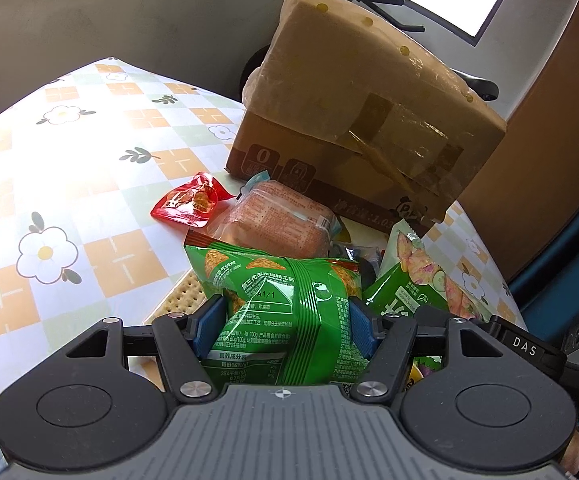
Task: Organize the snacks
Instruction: 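Grasp the green chip bag with the left tool while the right grasps the light-green chip bag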
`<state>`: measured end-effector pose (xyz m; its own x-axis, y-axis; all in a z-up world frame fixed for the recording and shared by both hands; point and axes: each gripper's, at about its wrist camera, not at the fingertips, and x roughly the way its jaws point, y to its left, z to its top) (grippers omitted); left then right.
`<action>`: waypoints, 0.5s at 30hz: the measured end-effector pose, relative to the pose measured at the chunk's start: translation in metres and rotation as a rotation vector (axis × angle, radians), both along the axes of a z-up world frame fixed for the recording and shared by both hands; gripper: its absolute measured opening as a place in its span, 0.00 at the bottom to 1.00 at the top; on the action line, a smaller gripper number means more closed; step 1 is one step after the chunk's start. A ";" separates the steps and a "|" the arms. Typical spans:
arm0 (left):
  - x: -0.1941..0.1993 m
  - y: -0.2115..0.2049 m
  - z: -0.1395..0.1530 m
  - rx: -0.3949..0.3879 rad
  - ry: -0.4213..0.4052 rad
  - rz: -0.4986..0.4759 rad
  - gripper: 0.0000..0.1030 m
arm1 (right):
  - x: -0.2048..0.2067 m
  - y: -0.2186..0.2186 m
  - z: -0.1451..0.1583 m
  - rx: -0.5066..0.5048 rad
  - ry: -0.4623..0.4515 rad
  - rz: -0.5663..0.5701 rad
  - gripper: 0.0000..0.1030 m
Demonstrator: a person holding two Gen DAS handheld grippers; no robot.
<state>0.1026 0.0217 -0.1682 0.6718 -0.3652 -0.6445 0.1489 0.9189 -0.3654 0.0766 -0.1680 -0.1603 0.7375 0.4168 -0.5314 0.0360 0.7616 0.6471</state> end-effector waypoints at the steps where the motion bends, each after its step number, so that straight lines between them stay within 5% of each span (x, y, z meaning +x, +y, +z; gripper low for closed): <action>1: 0.000 0.000 0.000 0.001 0.000 0.000 0.66 | 0.000 0.000 0.000 -0.001 -0.004 0.000 0.86; 15: -0.003 -0.002 0.002 0.011 -0.015 0.000 0.66 | -0.006 0.004 0.014 -0.061 -0.062 0.013 0.78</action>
<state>0.0994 0.0200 -0.1663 0.6811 -0.3582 -0.6385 0.1547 0.9229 -0.3527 0.0705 -0.1641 -0.1466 0.7648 0.3944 -0.5094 -0.0130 0.8000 0.5999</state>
